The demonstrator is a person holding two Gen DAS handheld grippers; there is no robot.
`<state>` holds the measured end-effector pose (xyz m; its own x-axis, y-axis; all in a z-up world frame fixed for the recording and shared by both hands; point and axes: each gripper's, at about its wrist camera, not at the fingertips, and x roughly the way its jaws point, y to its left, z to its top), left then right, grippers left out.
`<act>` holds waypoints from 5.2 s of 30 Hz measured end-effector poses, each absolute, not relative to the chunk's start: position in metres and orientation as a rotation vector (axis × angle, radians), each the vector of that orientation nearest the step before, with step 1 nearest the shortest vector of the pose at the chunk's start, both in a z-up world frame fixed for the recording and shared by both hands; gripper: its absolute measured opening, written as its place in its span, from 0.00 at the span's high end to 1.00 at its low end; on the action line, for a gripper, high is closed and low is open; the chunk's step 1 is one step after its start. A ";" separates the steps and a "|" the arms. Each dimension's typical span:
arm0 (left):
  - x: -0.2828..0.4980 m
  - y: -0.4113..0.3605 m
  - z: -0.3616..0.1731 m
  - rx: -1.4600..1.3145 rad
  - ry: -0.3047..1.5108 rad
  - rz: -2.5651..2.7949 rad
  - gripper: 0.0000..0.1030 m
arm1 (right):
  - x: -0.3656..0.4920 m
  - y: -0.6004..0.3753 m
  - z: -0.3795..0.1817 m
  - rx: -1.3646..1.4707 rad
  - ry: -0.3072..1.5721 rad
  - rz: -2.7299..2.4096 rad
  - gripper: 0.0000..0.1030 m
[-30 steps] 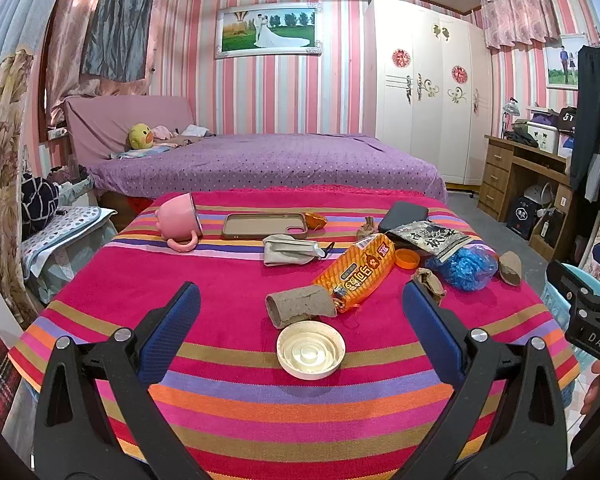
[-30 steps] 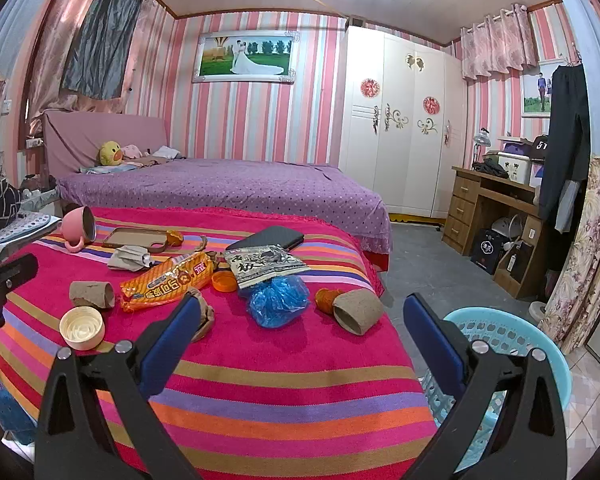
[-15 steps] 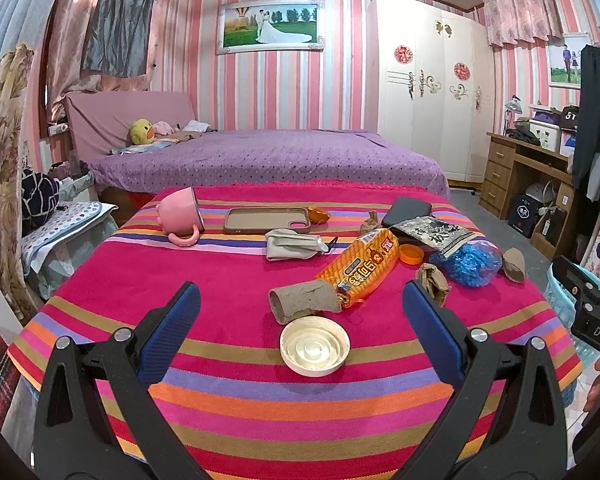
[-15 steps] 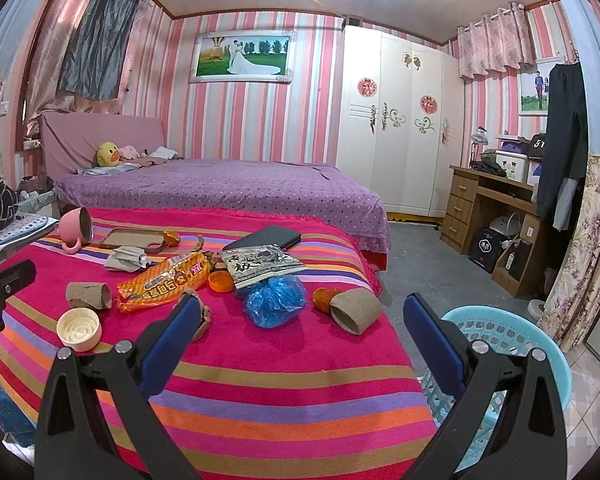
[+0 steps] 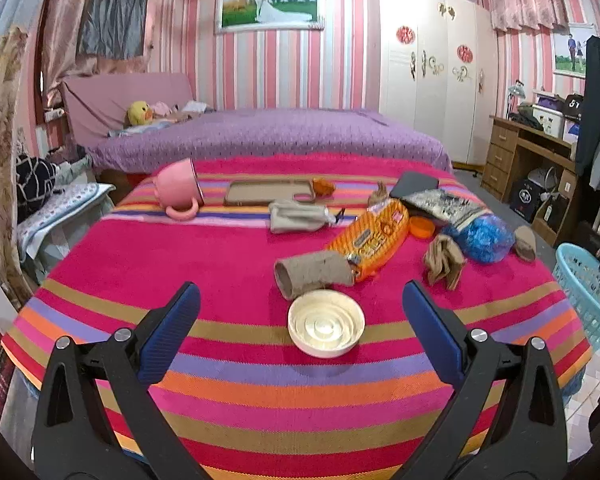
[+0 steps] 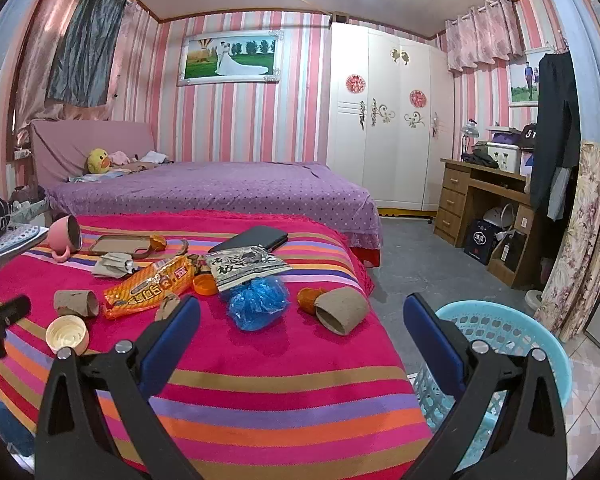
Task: Collect trash
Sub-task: 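Grasp the white plastic lid with the left tool while the right tool grasps crumpled brown paper, then carry lid and paper over the blue basket and open both tools to drop them, then move both open tools back over the bed toward the cardboard tubes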
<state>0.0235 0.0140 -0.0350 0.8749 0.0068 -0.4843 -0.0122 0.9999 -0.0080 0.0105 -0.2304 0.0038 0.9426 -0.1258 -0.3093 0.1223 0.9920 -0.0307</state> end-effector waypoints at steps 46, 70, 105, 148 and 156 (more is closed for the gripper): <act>0.079 0.054 -0.005 -0.046 0.548 -0.002 0.41 | 0.106 -0.150 -0.045 -0.062 0.576 0.068 0.15; 0.090 0.038 -0.018 -0.099 0.571 0.042 0.41 | 0.108 -0.176 -0.027 -0.098 0.556 0.151 0.58; 0.083 -0.143 0.019 -0.019 0.511 -0.145 0.41 | 0.060 -0.417 0.006 0.053 0.543 -0.087 0.57; 0.111 -0.365 -0.057 0.089 0.652 -0.413 0.09 | 0.028 -0.567 -0.068 0.096 0.633 -0.277 0.57; 0.110 -0.334 -0.039 0.083 0.613 -0.372 0.07 | 0.039 -0.546 -0.052 0.071 0.608 -0.313 0.16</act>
<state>0.1097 -0.3343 -0.0392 0.7537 -0.3164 -0.5761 0.3652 0.9303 -0.0330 0.0387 -0.5465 -0.0519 0.7751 -0.2683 -0.5720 0.3100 0.9504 -0.0258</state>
